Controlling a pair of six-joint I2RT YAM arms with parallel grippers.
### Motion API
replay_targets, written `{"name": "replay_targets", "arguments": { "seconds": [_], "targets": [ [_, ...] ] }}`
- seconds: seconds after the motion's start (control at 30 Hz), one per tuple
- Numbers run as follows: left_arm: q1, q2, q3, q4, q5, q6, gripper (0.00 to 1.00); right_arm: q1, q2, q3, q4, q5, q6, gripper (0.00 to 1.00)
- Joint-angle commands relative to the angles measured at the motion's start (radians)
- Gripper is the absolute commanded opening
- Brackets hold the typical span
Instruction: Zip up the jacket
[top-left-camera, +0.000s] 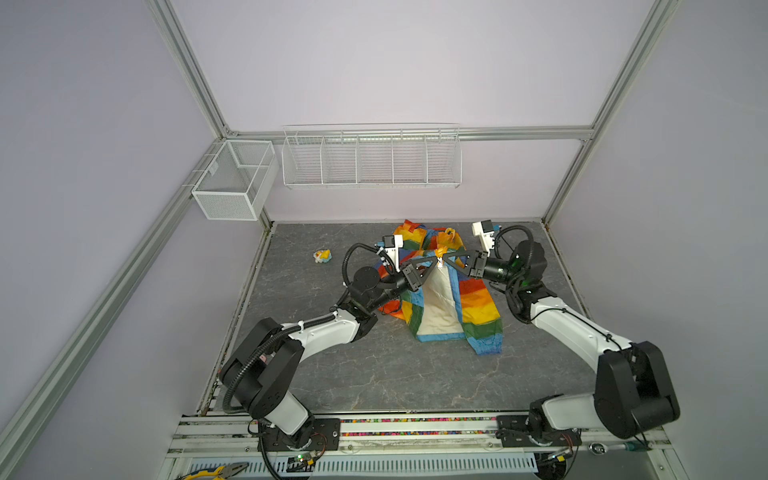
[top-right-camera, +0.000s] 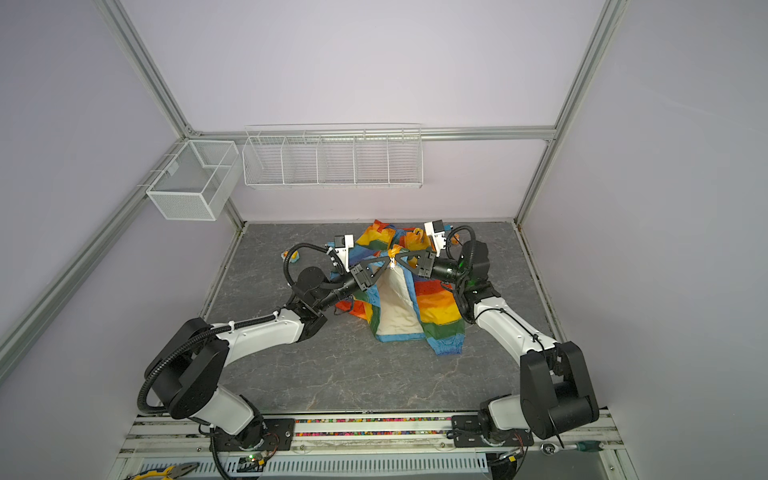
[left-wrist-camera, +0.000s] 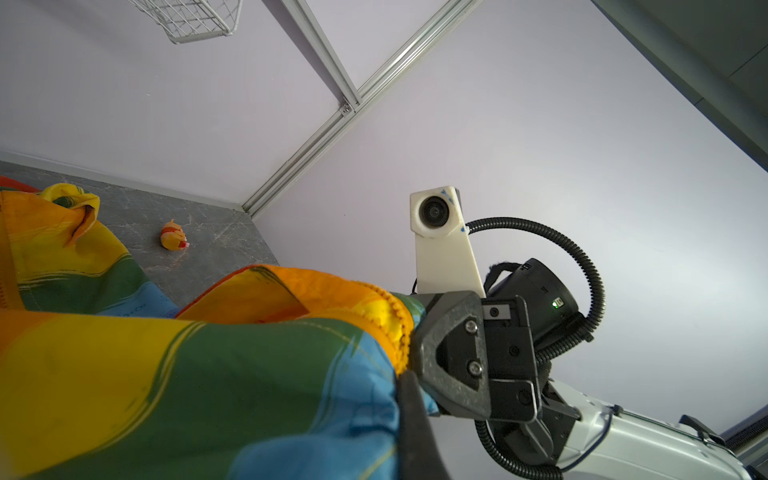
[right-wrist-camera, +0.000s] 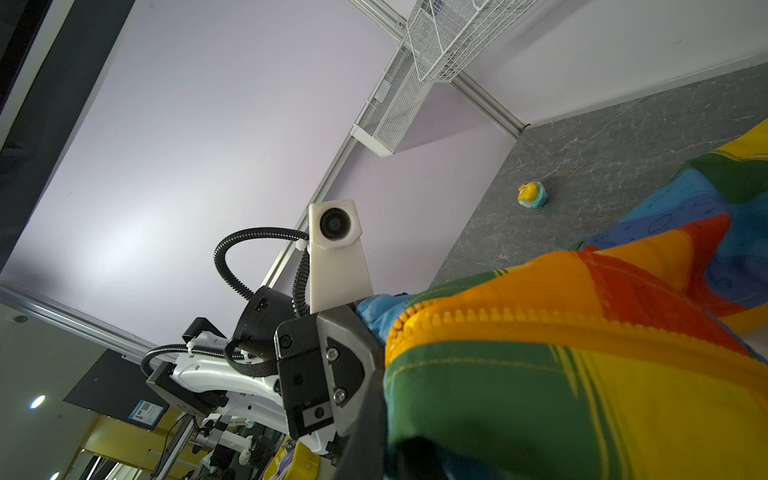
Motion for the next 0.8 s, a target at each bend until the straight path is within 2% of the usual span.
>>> {"name": "replay_targets", "arguments": {
  "seconds": [0.0,0.23,0.43,0.5,0.67,0.77],
  "targets": [
    [-0.008,0.019,-0.016,-0.079,0.101,-0.021,0.0,-0.035,-0.031,0.048,0.093,0.111,-0.033,0.06],
    [-0.008,-0.046,-0.03,-0.23,0.107,0.019,0.0,-0.041,-0.033,0.033,0.028,0.117,-0.073,0.06],
    [-0.007,-0.058,-0.038,-0.284,0.149,-0.026,0.0,-0.041,-0.054,0.074,-0.21,0.123,-0.187,0.06],
    [-0.006,-0.079,-0.026,-0.337,0.153,-0.019,0.0,-0.04,-0.06,0.083,-0.291,0.122,-0.23,0.12],
    [0.014,-0.125,0.024,-0.511,0.196,-0.012,0.0,-0.041,-0.081,0.094,-0.513,0.157,-0.363,0.38],
    [0.034,-0.145,0.042,-0.589,0.228,-0.018,0.0,-0.041,-0.096,0.098,-0.63,0.184,-0.445,0.46]
  ]
}}
